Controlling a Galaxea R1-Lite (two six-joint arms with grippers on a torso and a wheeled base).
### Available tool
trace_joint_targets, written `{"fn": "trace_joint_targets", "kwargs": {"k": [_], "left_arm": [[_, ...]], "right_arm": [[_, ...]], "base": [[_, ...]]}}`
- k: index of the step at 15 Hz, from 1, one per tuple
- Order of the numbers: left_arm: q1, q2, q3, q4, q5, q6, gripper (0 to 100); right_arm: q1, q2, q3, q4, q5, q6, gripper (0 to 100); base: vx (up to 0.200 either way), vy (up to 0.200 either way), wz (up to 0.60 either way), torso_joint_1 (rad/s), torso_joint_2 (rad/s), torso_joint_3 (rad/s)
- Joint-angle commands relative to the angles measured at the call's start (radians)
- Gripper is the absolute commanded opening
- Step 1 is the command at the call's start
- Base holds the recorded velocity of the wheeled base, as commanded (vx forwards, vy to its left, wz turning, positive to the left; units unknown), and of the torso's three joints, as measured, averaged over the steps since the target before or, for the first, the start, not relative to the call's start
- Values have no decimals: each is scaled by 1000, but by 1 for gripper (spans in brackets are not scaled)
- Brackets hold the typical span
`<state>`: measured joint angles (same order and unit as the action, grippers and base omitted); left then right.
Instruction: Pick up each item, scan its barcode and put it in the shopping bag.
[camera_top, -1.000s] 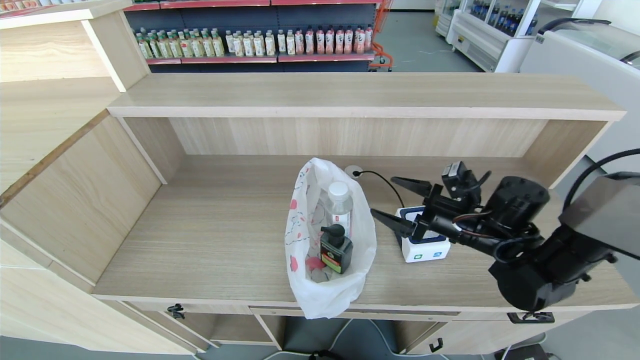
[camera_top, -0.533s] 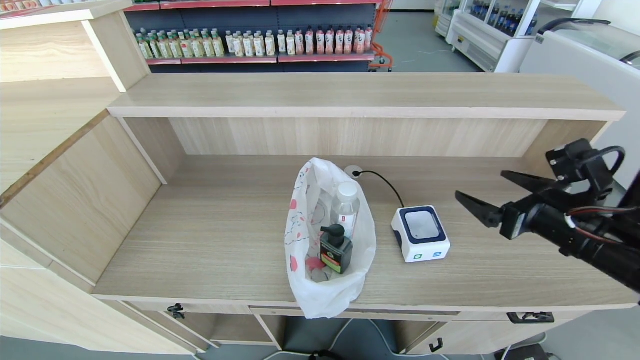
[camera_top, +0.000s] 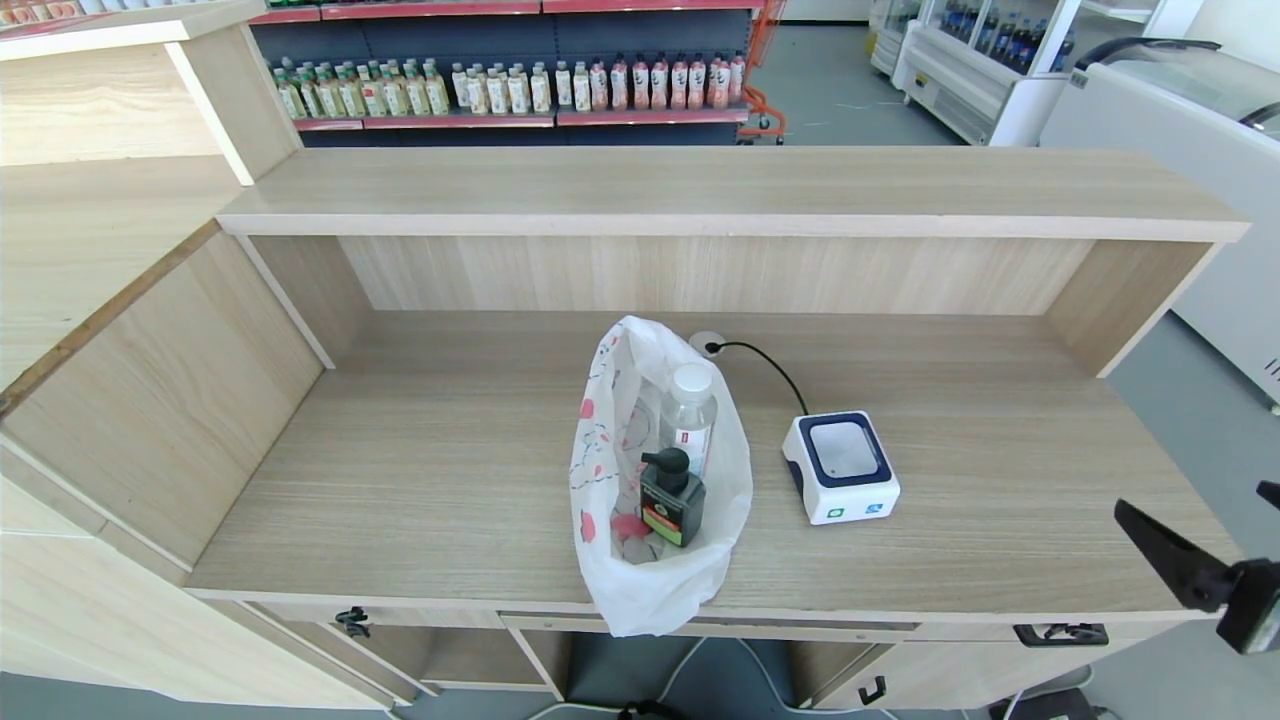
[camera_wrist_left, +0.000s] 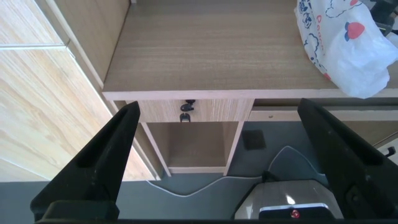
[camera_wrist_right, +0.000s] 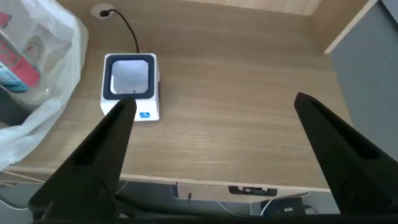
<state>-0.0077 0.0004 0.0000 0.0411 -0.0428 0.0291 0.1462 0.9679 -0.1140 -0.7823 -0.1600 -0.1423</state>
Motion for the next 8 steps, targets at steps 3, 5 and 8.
{"fn": "trace_joint_targets", "kwargs": {"k": [3,5,8], "left_arm": [[0,0,0,0,0,0,100],[0,0,0,0,0,0,100],[2,0,0,0,0,0,100]], "right_arm": [[-43,-558,114,433,-16,52,100],[-74,-721,114,575,23,55,100],[-119,-907,114,729,116,73,100]], "base": [[0,0,0,0,0,0],[0,0,0,0,0,0],[0,0,0,0,0,0]]}}
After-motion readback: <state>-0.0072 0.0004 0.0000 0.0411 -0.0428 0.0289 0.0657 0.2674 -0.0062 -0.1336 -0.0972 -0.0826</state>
